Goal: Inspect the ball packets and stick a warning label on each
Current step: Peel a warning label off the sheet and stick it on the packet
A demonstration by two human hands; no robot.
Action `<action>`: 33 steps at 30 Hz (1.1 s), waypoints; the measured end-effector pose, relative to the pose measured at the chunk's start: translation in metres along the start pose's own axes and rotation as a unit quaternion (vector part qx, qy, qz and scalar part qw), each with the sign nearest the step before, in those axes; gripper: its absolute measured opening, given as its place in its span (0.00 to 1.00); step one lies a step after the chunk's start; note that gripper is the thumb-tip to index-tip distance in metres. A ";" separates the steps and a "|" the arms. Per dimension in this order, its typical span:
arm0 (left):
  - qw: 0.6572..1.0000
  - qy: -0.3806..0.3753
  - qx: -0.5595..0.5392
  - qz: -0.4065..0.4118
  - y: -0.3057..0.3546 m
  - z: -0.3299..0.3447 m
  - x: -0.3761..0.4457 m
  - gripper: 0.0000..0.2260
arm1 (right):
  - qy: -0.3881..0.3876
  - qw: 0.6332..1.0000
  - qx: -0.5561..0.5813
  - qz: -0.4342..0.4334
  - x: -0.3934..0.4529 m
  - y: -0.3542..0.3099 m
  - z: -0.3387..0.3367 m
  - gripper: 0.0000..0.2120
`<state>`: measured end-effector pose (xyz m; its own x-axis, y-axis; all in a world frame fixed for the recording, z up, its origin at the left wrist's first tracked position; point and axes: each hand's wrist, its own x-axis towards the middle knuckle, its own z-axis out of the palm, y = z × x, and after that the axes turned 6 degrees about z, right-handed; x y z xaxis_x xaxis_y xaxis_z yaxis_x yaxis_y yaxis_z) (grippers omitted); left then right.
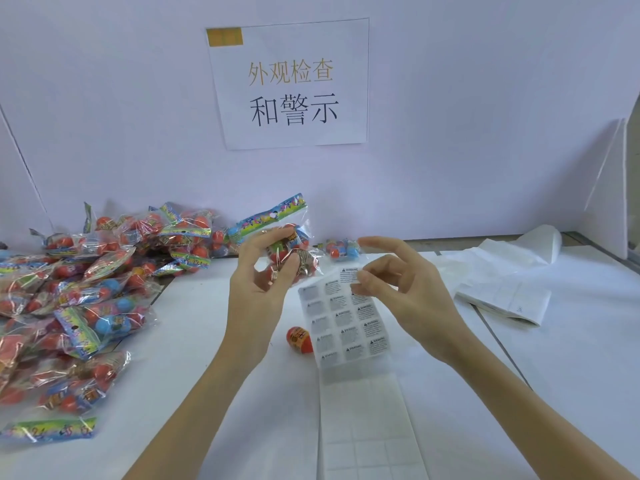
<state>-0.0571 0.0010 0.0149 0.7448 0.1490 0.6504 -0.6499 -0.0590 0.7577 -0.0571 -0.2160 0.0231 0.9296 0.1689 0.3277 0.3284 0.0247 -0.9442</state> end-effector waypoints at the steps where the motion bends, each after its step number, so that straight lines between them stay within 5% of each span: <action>1: 1.000 -0.009 0.013 0.020 0.001 0.001 0.000 0.17 | 0.000 1.000 -0.015 -0.003 -0.001 0.000 0.001 0.19; 4: 0.997 -0.043 0.038 0.054 0.005 0.007 -0.004 0.17 | -0.002 0.999 -0.046 -0.010 -0.002 0.001 0.003 0.21; 8: 0.998 -0.068 0.001 0.001 0.005 0.012 -0.008 0.17 | -0.009 0.999 -0.034 -0.017 -0.002 -0.001 0.003 0.19; 14: 0.970 -0.059 -0.197 -0.130 0.006 0.013 -0.006 0.16 | -0.039 0.970 0.230 0.065 0.001 -0.006 -0.003 0.19; 20: 0.990 -0.121 0.027 -0.073 -0.006 0.020 -0.017 0.08 | -0.078 0.909 0.384 0.142 0.000 -0.006 0.000 0.26; 22: 0.984 -0.136 0.057 -0.096 -0.005 0.021 -0.016 0.08 | -0.084 0.913 0.375 0.134 0.000 -0.009 -0.002 0.27; 26: 0.966 -0.138 -0.102 -0.193 -0.006 0.024 -0.016 0.14 | -0.083 0.944 0.298 0.115 -0.002 -0.008 0.001 0.24; 29: 0.968 -0.145 -0.066 -0.195 -0.010 0.024 -0.020 0.15 | -0.093 0.952 0.272 0.107 -0.003 -0.007 0.006 0.22; 33: 0.948 -0.056 -0.170 -0.262 -0.009 0.023 -0.015 0.21 | -0.008 0.971 0.233 0.059 -0.001 -0.011 -0.001 0.20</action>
<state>-0.0586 -0.0230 -0.0006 0.9781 -0.0370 0.2049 -0.1828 0.3189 0.9300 -0.0612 -0.2177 0.0336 0.9521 0.2122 0.2201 0.1060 0.4461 -0.8887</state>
